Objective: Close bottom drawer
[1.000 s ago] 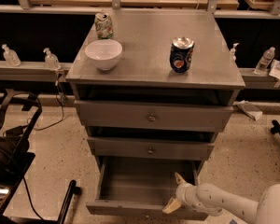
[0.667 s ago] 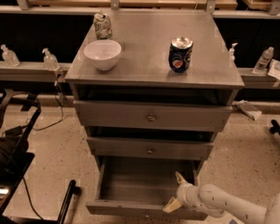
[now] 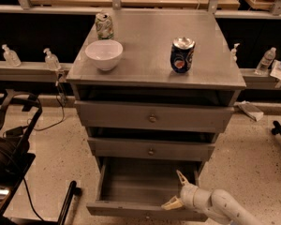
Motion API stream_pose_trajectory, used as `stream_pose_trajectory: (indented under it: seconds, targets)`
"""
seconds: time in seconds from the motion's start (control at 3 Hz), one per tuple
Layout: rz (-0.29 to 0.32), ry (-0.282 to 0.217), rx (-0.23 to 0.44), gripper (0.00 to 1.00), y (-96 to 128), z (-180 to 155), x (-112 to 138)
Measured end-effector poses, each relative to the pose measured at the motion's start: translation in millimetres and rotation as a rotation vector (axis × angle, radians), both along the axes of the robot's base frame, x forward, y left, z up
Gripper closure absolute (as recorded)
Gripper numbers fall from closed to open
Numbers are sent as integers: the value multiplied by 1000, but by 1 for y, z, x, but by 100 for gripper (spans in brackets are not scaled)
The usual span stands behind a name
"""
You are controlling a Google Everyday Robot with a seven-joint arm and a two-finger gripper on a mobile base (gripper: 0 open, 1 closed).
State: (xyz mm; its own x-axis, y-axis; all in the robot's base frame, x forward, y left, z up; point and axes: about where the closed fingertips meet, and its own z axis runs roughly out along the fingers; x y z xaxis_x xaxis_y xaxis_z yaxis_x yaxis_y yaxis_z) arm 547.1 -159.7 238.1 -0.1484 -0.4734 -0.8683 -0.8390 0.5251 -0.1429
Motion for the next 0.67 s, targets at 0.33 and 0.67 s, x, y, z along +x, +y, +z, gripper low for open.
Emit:
stream_pose_trajectory:
  seconds: [0.33,0.67]
  targets:
    - [75,18,163,3,18,22,-29]
    - [116,59,221,24,28,25,-46]
